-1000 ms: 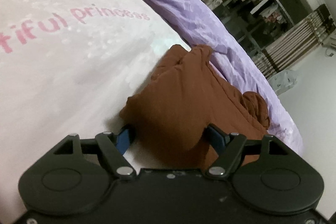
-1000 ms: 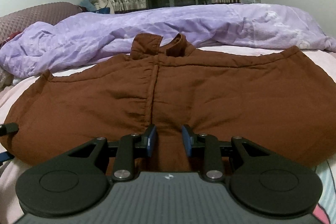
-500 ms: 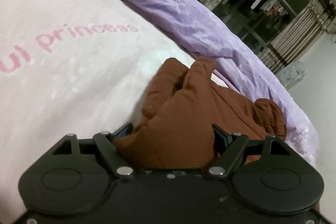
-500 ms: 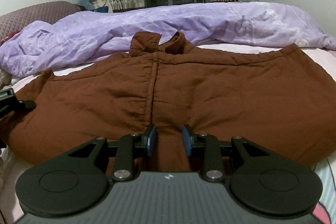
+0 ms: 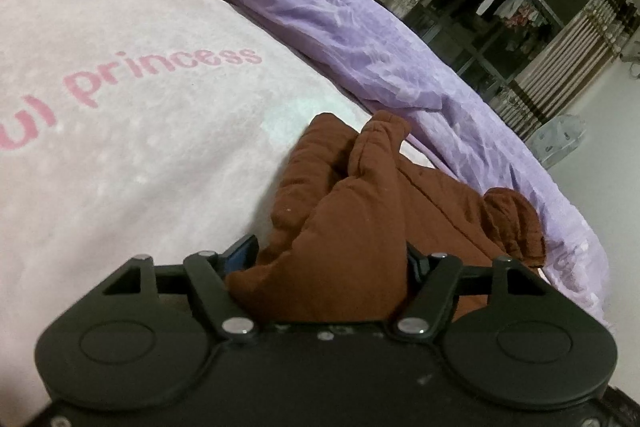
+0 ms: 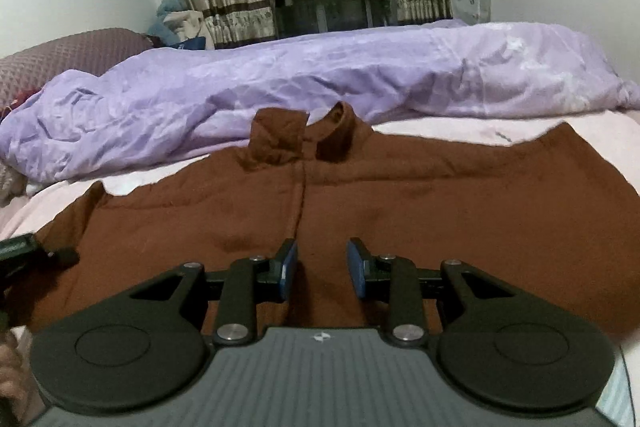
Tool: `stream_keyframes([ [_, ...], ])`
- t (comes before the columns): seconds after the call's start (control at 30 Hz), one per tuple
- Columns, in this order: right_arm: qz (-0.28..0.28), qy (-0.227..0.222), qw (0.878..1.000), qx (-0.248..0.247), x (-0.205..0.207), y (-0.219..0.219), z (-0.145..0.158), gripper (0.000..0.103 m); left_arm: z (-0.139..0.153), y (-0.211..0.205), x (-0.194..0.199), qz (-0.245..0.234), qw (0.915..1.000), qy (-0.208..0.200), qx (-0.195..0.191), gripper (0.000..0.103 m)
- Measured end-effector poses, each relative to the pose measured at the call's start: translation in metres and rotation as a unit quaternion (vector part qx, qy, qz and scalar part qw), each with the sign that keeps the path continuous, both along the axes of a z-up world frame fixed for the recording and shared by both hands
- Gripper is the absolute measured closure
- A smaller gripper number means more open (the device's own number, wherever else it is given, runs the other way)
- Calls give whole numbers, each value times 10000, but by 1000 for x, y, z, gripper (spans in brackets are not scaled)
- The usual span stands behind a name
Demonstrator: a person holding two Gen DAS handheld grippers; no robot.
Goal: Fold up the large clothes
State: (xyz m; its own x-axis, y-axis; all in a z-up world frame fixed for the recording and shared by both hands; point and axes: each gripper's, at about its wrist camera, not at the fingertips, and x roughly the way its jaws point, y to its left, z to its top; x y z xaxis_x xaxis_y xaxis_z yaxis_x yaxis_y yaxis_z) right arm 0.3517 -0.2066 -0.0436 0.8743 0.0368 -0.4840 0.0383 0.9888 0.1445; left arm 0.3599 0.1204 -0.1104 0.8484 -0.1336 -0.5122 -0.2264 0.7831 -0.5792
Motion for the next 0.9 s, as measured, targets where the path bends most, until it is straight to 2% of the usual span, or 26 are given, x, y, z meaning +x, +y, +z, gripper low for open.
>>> stream_keyframes([
  [0.17,-50,304,9995,-117,19,7,-18,67,0,3,0,-77,9999,-65,-25,41],
  [0.4,-107,130,9995,-275,13,15,-32,67,-1,3,-1,-110,9998,-158,-13,46],
  [0.5,-114,95,9995,-289,12,14,-33,67,3,4,-4,-137,9996,-249,-66,56],
  [0.73,-109,71,9995,-290,12,14,-33,67,34,-5,-12,-369,9959,-777,-267,68],
  [0.8,-15,59,9993,-363,11,14,-30,66,44,-10,-15,-477,9931,-977,-448,70],
  [0.9,-162,-36,9995,-254,-1,5,-14,57,62,-25,-18,-644,9881,-1240,-648,71],
])
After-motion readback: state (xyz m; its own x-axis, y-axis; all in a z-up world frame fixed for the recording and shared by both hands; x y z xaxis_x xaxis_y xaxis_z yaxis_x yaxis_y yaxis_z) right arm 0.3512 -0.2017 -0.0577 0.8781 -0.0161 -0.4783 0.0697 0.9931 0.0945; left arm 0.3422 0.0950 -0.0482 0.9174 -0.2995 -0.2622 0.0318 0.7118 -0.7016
